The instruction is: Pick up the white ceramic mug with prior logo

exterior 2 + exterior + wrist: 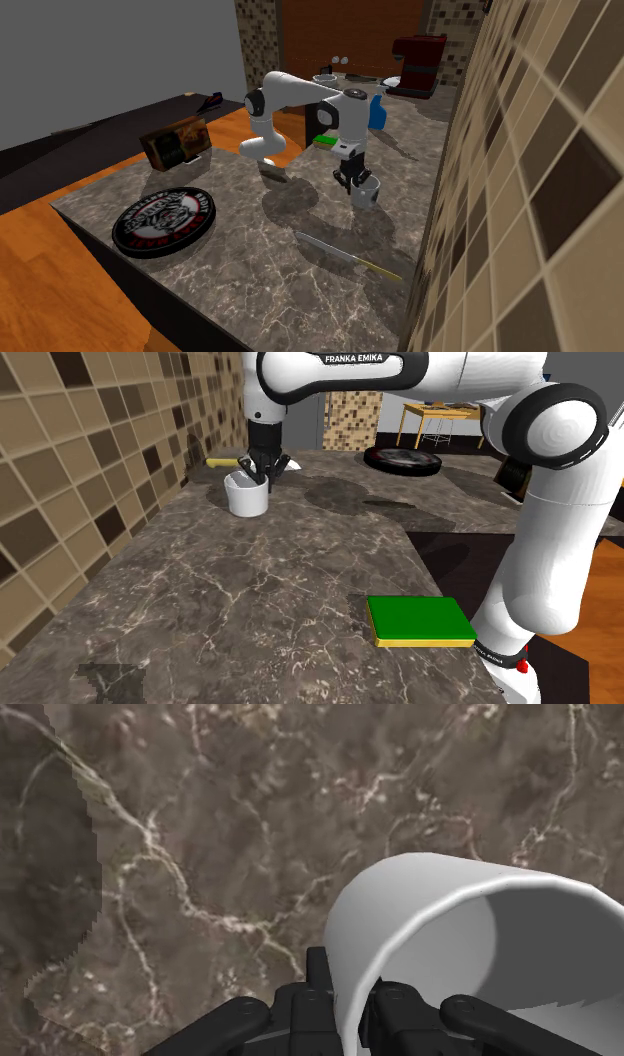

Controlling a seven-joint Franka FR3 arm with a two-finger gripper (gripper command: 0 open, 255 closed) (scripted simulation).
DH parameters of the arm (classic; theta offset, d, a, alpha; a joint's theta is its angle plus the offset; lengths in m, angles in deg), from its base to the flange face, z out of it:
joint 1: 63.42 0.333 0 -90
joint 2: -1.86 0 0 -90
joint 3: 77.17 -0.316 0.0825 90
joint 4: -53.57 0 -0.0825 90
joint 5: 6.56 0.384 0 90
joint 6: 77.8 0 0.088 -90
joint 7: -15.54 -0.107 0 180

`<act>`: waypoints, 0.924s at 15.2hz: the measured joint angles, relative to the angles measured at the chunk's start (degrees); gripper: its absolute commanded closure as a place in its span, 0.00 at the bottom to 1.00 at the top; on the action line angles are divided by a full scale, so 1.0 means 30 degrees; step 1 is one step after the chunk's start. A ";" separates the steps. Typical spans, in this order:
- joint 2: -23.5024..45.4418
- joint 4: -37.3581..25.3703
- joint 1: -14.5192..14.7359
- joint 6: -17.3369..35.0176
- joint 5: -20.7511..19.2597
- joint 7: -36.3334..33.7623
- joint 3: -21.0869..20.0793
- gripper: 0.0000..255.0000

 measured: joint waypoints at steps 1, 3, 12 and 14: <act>0.0070 -0.0325 0.0023 -0.0282 -0.0021 -0.0019 -0.0008 1.00; 0.0222 -0.1003 0.0049 -0.0831 -0.0059 -0.0015 -0.0011 1.00; 0.1262 -0.4806 0.0340 -0.3629 -0.0356 -0.0157 -0.0075 1.00; 0.1413 -0.5445 0.0377 -0.4126 -0.0395 -0.0157 -0.0077 1.00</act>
